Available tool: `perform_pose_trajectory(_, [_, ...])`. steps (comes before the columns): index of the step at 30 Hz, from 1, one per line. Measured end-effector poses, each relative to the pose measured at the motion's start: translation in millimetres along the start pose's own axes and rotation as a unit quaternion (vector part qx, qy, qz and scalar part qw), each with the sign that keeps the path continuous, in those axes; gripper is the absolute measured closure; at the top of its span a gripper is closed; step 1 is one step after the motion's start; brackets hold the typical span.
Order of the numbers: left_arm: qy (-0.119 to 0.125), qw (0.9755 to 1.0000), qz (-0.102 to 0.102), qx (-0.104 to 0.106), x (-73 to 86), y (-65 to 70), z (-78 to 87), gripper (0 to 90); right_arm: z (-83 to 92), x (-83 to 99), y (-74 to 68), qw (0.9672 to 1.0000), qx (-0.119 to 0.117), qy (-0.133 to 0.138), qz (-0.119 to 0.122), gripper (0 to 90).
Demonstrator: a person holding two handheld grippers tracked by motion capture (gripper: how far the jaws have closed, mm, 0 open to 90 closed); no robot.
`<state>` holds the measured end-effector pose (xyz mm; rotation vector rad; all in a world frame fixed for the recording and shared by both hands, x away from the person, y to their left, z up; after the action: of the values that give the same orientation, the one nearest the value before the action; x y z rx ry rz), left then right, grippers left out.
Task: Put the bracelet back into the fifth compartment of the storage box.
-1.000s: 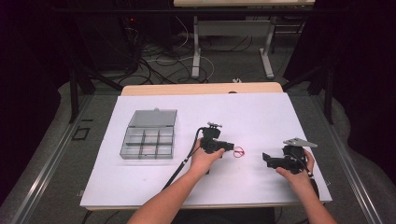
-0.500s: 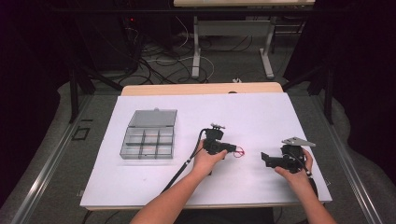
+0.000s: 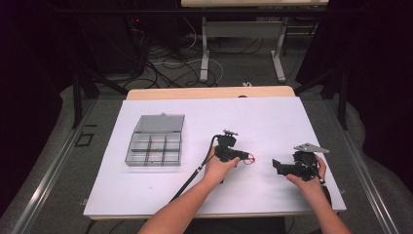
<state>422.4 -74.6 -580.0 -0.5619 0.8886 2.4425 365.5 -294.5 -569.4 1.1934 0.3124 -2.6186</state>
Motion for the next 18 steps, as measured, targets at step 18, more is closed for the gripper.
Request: perform_pose_trajectory(18, [-0.007,0.9999,-0.005,-0.008,1.2,2.4,-7.0,75.3,-0.1,0.2,0.7,1.0,0.0,0.0,0.001,0.0])
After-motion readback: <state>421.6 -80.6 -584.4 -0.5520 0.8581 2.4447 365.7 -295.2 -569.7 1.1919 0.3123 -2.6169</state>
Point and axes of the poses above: each handheld gripper's, and its own axes: z roughly backward along the jaws, x roughly out of its underside, y roughly to its right, the point moved 4 cm from there along -z, roughly forward along the jaws, and after that the axes turned 3 degrees about -y, right-handed, at the moved point
